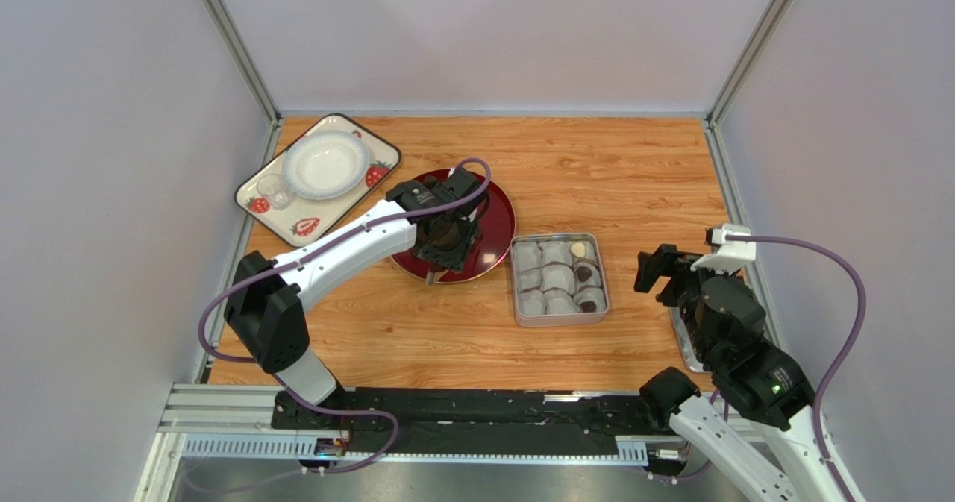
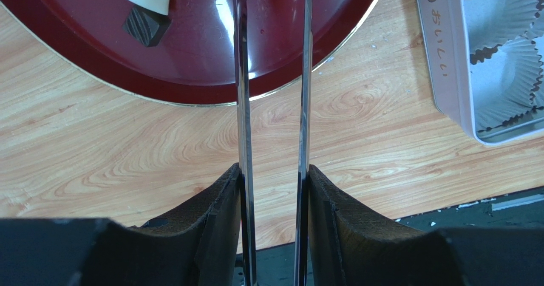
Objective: Pack the chocolate
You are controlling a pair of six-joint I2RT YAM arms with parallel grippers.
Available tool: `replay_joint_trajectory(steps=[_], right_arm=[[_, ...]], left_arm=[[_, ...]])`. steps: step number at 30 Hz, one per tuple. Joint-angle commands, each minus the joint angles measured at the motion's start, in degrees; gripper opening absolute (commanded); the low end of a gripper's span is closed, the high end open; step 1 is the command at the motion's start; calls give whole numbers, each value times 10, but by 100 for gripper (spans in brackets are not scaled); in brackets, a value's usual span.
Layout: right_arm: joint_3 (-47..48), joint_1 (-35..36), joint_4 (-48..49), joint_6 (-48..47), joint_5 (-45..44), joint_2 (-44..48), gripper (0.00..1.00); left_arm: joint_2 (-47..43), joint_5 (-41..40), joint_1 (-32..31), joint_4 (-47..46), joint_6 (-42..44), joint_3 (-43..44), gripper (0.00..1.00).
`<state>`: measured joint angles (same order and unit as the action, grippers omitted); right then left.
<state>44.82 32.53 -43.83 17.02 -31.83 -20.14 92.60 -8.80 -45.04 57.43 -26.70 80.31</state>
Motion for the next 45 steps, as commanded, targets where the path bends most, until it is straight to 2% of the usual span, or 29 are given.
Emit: replay_joint_trajectory(steps=[1, 8, 12, 16, 28, 38, 45], right_arm=[[-2, -1, 23, -8, 3, 9, 83], [-2, -1, 24, -8, 5, 12, 83], [-2, -1, 24, -8, 4, 12, 83], [-3, -2, 23, -8, 3, 11, 83], [-3, -1, 25, -9, 0, 2, 83], [-2, -1, 23, -10, -5, -4, 82], [-2, -1, 23, -10, -8, -10, 82]], left_arm=[[7, -28, -2, 12, -13, 27, 48], [6, -46, -3, 19, -14, 17, 45], [3, -45, -3, 18, -11, 14, 38], [-15, -23, -2, 20, -7, 7, 26], [-114, 27, -29, 33, 19, -11, 27], [-131, 84, -96, 10, 64, 14, 27], [-129, 166, -132, -27, 93, 23, 29]])
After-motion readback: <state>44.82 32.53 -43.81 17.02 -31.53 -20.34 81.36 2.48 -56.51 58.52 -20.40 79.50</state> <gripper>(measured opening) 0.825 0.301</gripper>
